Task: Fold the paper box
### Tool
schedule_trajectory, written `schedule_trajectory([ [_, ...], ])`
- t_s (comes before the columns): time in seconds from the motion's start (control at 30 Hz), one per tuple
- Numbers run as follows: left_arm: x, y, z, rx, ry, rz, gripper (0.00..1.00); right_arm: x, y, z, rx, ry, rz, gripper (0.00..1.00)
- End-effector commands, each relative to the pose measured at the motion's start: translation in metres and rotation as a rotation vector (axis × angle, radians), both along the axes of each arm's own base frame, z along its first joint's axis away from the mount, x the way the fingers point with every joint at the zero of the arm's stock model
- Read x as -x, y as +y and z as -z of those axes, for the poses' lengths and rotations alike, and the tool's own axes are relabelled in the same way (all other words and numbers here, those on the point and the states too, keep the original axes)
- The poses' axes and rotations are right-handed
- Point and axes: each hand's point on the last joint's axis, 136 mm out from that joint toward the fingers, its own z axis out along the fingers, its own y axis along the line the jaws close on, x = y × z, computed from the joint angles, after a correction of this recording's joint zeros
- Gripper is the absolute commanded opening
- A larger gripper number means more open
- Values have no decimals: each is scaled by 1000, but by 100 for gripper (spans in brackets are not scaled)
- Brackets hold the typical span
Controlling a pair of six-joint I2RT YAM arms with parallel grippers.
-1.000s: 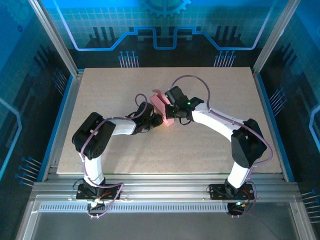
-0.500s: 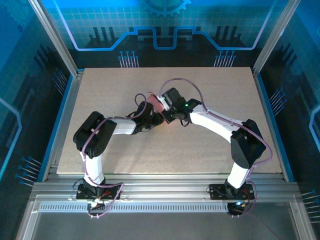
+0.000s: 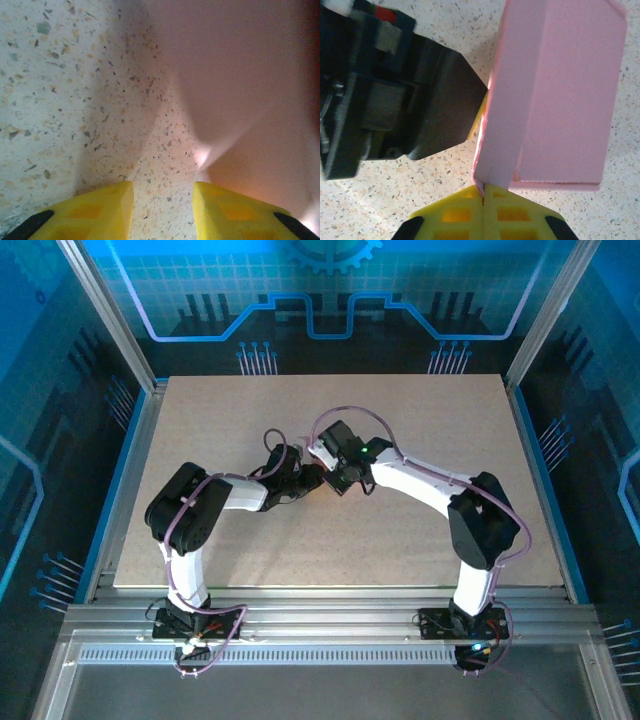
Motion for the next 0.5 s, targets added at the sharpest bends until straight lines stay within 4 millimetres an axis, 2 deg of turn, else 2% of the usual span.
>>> schedule_trajectory([
  [0.0, 25, 18, 36, -27, 106, -20, 38, -1, -1, 9, 59, 21, 17, 0],
  [0.13, 46, 33, 44, -50, 141, -33, 38, -4, 1, 17, 63, 45, 17, 0],
  [0.3, 73, 51, 52, -84, 175, -61, 38, -3, 3, 25, 55, 65, 21, 7],
  [0.37, 80, 57, 52, -104, 181, -68, 38, -2, 2, 27, 48, 72, 21, 17],
  [0.4, 81, 61, 51, -118, 182, -73, 38, -1, 2, 26, 42, 70, 20, 25],
  [0.43, 82, 63, 48, -131, 175, -74, 38, 0, 3, 24, 30, 68, 18, 41],
  [0.47, 81, 66, 46, -144, 169, -76, 38, 0, 4, 21, 16, 65, 14, 50],
])
